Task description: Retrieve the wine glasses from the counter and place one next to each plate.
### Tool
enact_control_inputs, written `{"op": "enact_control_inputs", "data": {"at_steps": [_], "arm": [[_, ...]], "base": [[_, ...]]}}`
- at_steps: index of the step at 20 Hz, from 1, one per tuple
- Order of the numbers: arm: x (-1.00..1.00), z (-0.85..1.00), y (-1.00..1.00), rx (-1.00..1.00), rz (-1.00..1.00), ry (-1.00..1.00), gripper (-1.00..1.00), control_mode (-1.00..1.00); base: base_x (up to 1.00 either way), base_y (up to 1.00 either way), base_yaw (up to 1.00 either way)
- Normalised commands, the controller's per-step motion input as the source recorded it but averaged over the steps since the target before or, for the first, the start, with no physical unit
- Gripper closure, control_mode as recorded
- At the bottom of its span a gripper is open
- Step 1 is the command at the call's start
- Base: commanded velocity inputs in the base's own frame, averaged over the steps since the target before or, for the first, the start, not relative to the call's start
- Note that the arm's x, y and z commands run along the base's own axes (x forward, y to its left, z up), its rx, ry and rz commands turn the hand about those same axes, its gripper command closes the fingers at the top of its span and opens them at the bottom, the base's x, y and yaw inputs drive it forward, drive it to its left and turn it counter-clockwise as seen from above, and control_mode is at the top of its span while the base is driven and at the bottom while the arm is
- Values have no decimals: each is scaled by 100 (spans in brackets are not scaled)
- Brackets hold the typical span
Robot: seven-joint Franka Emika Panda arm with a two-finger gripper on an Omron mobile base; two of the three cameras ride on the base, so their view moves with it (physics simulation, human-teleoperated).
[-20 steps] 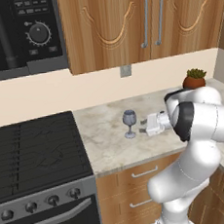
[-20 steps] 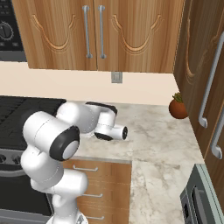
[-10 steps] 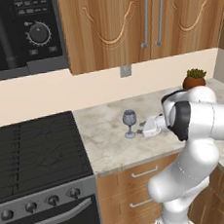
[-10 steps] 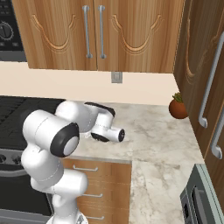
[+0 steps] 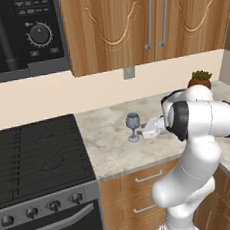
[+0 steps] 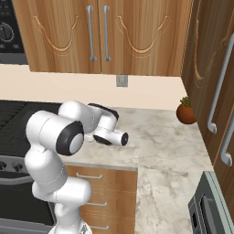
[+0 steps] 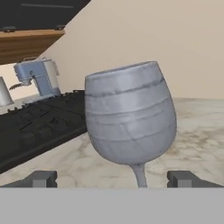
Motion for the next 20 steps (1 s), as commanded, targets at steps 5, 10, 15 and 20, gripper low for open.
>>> {"op": "enact_control_inputs", "data": {"at_steps": [5, 10, 15, 20], "arm": [[8, -18, 0, 0, 0, 3, -100, -100], [5, -12, 0, 0, 0, 2, -100, -100], [26, -4, 0, 0, 1, 2, -100, -100], [10, 0, 0, 4, 12, 4, -100, -100]], "base": [[0, 0, 0], [0, 0, 0], [0, 0, 0], [0, 0, 0]]}}
